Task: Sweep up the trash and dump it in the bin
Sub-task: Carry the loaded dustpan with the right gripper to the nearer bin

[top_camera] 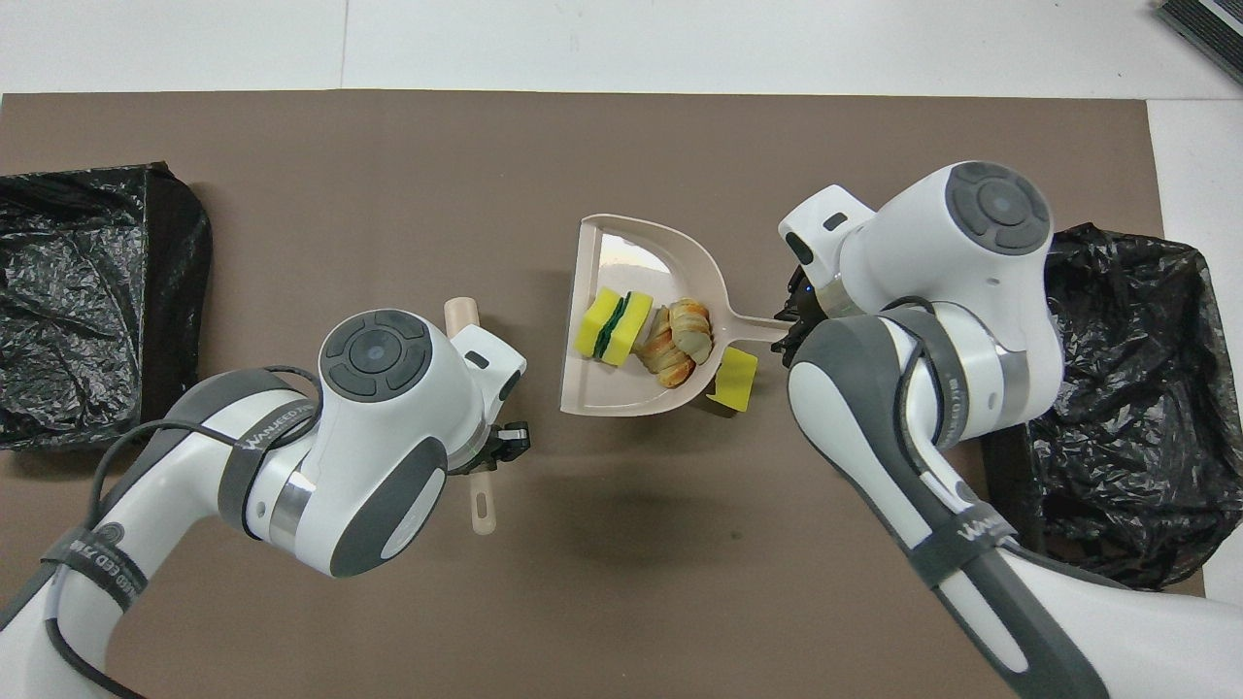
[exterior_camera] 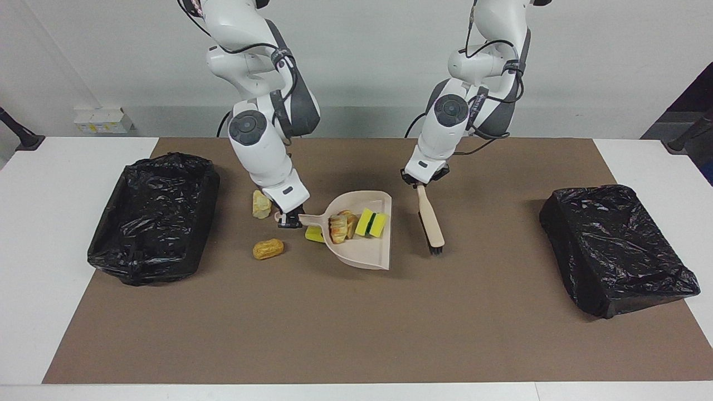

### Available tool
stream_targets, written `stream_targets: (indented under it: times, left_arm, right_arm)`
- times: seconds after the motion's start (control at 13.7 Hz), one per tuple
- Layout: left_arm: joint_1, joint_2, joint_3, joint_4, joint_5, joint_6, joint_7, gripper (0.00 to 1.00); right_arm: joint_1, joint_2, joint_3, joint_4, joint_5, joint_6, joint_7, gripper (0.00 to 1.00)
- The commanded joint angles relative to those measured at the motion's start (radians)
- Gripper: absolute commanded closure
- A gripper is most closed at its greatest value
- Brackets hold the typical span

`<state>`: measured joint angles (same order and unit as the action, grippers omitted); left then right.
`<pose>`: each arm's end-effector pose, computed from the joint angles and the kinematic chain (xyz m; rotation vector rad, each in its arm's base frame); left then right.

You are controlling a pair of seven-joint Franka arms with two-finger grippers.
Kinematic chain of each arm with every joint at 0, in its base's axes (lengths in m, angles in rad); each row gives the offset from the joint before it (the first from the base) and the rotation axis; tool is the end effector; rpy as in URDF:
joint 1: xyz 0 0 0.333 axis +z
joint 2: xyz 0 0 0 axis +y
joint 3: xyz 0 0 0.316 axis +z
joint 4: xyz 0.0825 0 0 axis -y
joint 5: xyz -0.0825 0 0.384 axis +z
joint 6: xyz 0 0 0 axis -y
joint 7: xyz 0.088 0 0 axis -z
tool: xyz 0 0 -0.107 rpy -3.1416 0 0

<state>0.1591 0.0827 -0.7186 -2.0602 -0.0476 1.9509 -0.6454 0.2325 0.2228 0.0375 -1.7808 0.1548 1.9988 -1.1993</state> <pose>0.4588 -0.2862 0.3919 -3.1047 -0.1622 0.3068 0.5966 0.1734 0.4302 -2.2946 -1.9400 -0.0940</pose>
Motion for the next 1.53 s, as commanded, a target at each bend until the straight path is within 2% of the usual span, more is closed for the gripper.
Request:
stream_targets:
  times: [0.0,0.22,0.51,0.66,0.73,0.87,1.02,1.17,1.31,1.46]
  left_arm:
    - [-0.002,-0.035,-0.01,-0.003,0.02,-0.021,-0.005,1.0]
    - [-0.045,-0.073,-0.016,-0.052,0.014,0.009,-0.048,1.0]
    - [-0.205,-0.08,-0.018,-0.1,-0.047,0.063,-0.167,1.0]
    - [-0.266,-0.121,-0.018,-0.167,-0.067,0.149,-0.25,1.0]
    - [-0.291,-0.141,-0.018,-0.194,-0.118,0.179,-0.252,1.0]
    - [-0.34,-0.185,-0.018,-0.236,-0.165,0.181,-0.249,1.0]
    - [-0.371,-0.231,-0.018,-0.271,-0.205,0.177,-0.241,1.0]
    - [-0.385,-0.242,-0.018,-0.293,-0.219,0.18,-0.234,1.0]
    - [-0.421,-0.238,-0.018,-0.328,-0.228,0.232,-0.226,1.0]
    - [-0.426,-0.239,-0.018,-0.353,-0.23,0.269,-0.226,1.0]
  right_arm:
    - [-0.082,-0.094,0.007,-0.005,0.035,-0.076,-0.054,1.0]
    - [-0.198,-0.106,0.005,0.079,0.07,-0.193,-0.169,1.0]
    - [-0.35,-0.112,-0.001,0.11,0.095,-0.303,-0.301,1.0]
    - [-0.433,-0.117,-0.005,0.109,0.057,-0.33,-0.382,1.0]
    - [-0.471,-0.118,-0.004,0.11,0.002,-0.328,-0.42,1.0]
    - [-0.545,-0.118,-0.005,0.115,-0.04,-0.328,-0.447,1.0]
    - [-0.6,-0.117,-0.011,0.123,-0.09,-0.31,-0.495,1.0]
    - [-0.651,-0.115,-0.011,0.123,-0.208,-0.261,-0.555,1.0]
    - [-0.685,-0.109,-0.011,0.112,-0.32,-0.172,-0.653,1.0]
    - [-0.731,-0.092,-0.011,0.062,-0.401,-0.047,-0.671,1.0]
